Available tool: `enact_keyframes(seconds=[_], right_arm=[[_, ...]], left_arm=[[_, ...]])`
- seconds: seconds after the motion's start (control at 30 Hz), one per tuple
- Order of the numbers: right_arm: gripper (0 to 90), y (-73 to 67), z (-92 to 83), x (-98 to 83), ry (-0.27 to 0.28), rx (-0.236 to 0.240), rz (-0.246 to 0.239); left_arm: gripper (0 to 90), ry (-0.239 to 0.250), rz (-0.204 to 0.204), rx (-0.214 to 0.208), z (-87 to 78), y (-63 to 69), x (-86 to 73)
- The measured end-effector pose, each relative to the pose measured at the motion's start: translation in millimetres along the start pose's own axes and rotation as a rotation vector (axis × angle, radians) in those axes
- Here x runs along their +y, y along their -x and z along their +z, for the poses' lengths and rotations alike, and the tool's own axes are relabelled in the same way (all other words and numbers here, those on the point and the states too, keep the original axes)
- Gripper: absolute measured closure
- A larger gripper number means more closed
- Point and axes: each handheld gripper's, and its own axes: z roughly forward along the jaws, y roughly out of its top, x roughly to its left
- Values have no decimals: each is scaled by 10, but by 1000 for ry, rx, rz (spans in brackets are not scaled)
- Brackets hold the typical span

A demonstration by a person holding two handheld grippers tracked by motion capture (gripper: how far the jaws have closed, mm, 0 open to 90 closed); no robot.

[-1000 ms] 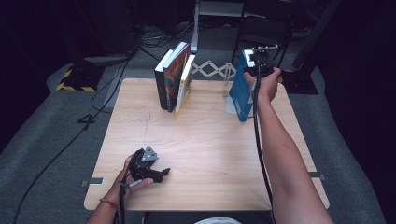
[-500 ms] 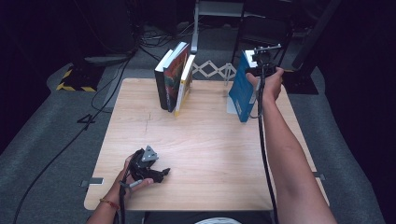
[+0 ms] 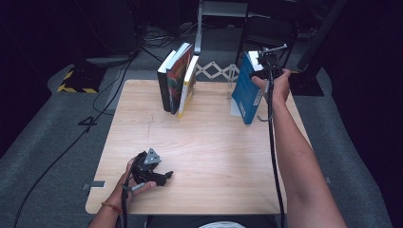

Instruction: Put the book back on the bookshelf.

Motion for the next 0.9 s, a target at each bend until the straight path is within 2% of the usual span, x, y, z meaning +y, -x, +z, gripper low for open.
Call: enact_keyframes(seconds=[0.33, 0.53, 0.8, 0.9], right_arm=[[398, 34, -16, -22, -19, 29, -41], [365, 42, -36, -34, -17, 19, -67], [335, 59, -44, -55, -42, 46, -99], [332, 78, -61, -74, -35, 59, -107]], left_arm=[[162, 0, -1, -1, 0, 0, 0], [162, 0, 0, 0, 0, 0, 0], [162, -1, 1, 0, 0, -1, 0], [161, -1, 1, 0, 0, -2, 1]])
